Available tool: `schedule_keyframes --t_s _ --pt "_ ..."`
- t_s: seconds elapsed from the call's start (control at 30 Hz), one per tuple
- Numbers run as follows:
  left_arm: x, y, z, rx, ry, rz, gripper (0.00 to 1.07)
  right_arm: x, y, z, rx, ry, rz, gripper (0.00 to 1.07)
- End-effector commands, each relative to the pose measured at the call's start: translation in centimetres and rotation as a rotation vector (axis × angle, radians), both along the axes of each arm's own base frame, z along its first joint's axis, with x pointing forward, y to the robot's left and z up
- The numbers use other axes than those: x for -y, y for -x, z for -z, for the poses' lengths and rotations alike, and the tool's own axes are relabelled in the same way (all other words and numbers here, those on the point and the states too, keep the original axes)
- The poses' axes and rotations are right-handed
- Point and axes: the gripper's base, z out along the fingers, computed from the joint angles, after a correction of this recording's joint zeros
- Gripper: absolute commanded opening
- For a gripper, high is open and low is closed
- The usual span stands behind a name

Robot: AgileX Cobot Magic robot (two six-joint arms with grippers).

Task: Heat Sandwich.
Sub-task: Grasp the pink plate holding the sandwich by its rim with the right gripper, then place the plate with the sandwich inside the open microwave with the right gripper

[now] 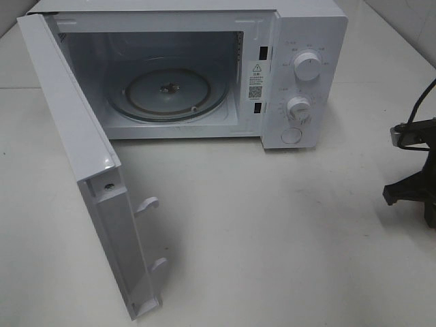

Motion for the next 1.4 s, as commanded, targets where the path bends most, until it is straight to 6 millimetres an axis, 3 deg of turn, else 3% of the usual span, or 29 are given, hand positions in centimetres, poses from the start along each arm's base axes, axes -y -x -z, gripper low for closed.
schedule_keyframes --t_s 0.03,0.43,0.87,1.1,1.4 --pt "0.0 0.3 0.0 0.036 0.0 -0.002 0.96 -0.2 0.3 -0.1 -0.028 0.026 -0.001 0.0" --pt "0.0 0.3 0.0 0.036 0.0 -0.002 0.96 -2.4 0.5 -0.6 -0.046 0.134 -0.098 0.0" --pt "0.0 0.3 0.0 0.036 0.0 -0.002 0.96 -3.1 1.4 -3.0 -0.039 0.166 -0.106 0.0" --pt "0.0 0.3 0.0 0.036 0.0 -0.002 0.96 -5.4 2.4 -4.5 -0.04 0.189 -0.179 0.0" --pt "0.0 0.3 0.0 0.036 0.0 -0.002 0.96 -8.4 3.6 -4.7 -0.083 0.22 -0.302 0.0"
